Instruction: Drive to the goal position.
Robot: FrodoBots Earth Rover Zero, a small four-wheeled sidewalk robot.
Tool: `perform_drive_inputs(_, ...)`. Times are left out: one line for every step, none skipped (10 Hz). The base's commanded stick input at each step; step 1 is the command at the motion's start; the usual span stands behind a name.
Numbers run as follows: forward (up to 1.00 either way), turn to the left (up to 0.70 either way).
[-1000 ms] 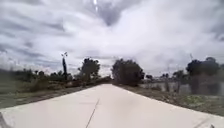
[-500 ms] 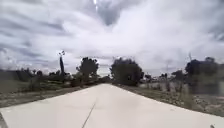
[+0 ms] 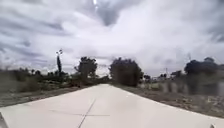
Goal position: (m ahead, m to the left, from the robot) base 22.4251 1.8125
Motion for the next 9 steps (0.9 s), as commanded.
perform_drive_inputs(0.85,0.0)
perform_drive_inputs(0.85,0.0)
perform_drive_inputs(0.85,0.0)
perform_drive_inputs(0.85,0.0)
perform_drive_inputs(0.85,0.04)
perform_drive_inputs(0.85,0.21)
perform_drive_inputs(0.85,0.34)
perform_drive_inputs(0.85,0.34)
perform_drive_inputs(0.85,0.34)
